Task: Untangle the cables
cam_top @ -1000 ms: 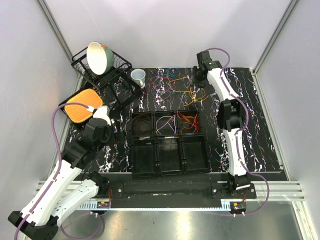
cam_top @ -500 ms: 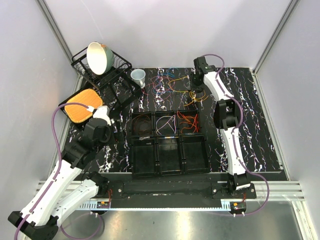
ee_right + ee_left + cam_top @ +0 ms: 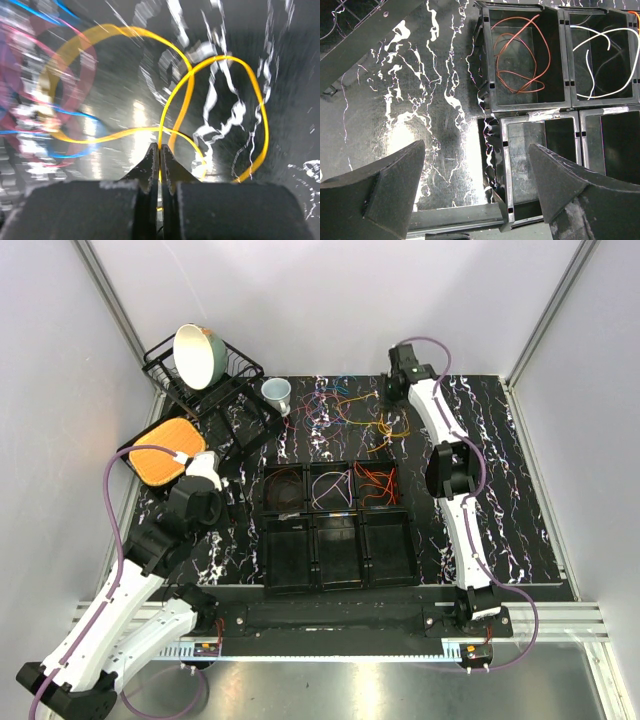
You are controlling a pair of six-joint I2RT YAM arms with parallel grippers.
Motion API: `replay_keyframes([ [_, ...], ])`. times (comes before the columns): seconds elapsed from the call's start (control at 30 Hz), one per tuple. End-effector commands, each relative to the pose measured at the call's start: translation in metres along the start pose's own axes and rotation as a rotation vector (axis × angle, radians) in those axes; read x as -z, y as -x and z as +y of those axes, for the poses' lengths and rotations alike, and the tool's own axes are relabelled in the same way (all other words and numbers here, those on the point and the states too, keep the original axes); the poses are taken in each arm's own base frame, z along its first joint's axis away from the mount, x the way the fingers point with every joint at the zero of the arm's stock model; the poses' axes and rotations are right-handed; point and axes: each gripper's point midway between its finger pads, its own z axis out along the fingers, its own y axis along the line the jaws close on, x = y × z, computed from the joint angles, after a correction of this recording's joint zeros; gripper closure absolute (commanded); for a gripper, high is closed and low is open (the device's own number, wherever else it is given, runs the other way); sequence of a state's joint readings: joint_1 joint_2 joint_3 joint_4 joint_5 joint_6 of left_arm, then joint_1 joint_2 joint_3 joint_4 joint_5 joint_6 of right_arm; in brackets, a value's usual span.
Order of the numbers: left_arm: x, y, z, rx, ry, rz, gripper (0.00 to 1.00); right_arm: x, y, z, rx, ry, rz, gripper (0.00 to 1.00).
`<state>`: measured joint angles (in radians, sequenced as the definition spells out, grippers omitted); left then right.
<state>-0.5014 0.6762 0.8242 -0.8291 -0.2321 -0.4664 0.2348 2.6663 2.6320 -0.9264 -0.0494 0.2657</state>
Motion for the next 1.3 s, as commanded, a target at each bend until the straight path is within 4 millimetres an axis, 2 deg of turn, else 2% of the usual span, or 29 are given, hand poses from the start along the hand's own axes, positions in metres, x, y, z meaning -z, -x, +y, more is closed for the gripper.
replay_keyframes([
  [0.0,0.002,0.016,-0.007,0.002,-0.029,-0.050,0.12,0.163,0.124,0.065,0.004,0.222,-0.415,1.00],
  [0.03,0.001,0.015,-0.007,0.001,-0.027,-0.047,0.12,0.195,0.142,0.075,0.006,0.264,-0.497,1.00],
  [0.07,0.001,0.015,-0.006,0.002,-0.026,-0.048,0.12,0.262,0.160,0.089,0.008,0.327,-0.612,1.00],
  [0.1,0.001,0.015,-0.006,0.002,-0.025,-0.047,0.12,0.282,0.161,0.096,0.015,0.368,-0.634,1.00],
  [0.13,0.001,0.015,-0.006,0.001,-0.025,-0.047,0.12,0.317,0.175,0.105,0.027,0.419,-0.731,1.00],
  [0.17,0.001,0.015,-0.006,0.002,-0.024,-0.047,0.12,0.382,0.179,0.111,0.037,0.469,-0.833,1.00],
  [0.2,0.001,0.015,-0.006,0.001,-0.024,-0.047,0.12,0.382,0.174,0.111,0.040,0.476,-0.826,1.00],
  [0.23,0.002,0.016,-0.006,0.003,-0.025,-0.050,0.12,0.424,0.174,0.114,0.048,0.505,-0.901,1.00],
  [0.27,0.002,0.015,-0.006,0.001,-0.024,-0.049,0.12,0.431,0.171,0.114,0.053,0.510,-0.906,1.00],
  [0.37,0.002,0.016,-0.005,0.005,-0.022,-0.055,0.12,0.424,0.158,0.110,0.063,0.499,-0.862,1.00],
  [0.4,0.003,0.016,-0.005,0.005,-0.024,-0.059,0.12,0.407,0.150,0.108,0.058,0.486,-0.810,1.00],
  [0.5,0.003,0.016,-0.005,0.006,-0.023,-0.059,0.12,0.381,0.135,0.103,0.047,0.462,-0.718,1.00],
  [0.57,0.004,0.017,-0.006,0.009,-0.026,-0.061,0.12,0.373,0.125,0.102,0.042,0.462,-0.675,1.00],
  [0.73,0.004,0.016,-0.005,0.010,-0.024,-0.061,0.12,0.384,0.113,0.110,0.062,0.504,-0.658,1.00],
  [0.93,0.005,0.017,-0.004,0.014,-0.021,-0.065,0.13,0.401,0.109,0.113,0.101,0.501,-0.687,1.00],
  [1.03,0.005,0.017,-0.004,0.013,-0.020,-0.067,0.13,0.396,0.110,0.108,0.101,0.470,-0.688,1.00],
  [1.1,0.005,0.018,-0.004,0.015,-0.022,-0.070,0.13,0.382,0.108,0.102,0.087,0.436,-0.669,1.00],
  [1.2,0.005,0.017,-0.004,0.015,-0.021,-0.069,0.13,0.372,0.105,0.100,0.080,0.424,-0.650,1.00],
  [1.23,0.005,0.017,-0.004,0.016,-0.020,-0.067,0.13,0.374,0.106,0.102,0.084,0.433,-0.651,1.00],
  [1.27,0.005,0.017,-0.004,0.013,-0.022,-0.067,0.13,0.389,0.109,0.109,0.101,0.474,-0.670,1.00],
])
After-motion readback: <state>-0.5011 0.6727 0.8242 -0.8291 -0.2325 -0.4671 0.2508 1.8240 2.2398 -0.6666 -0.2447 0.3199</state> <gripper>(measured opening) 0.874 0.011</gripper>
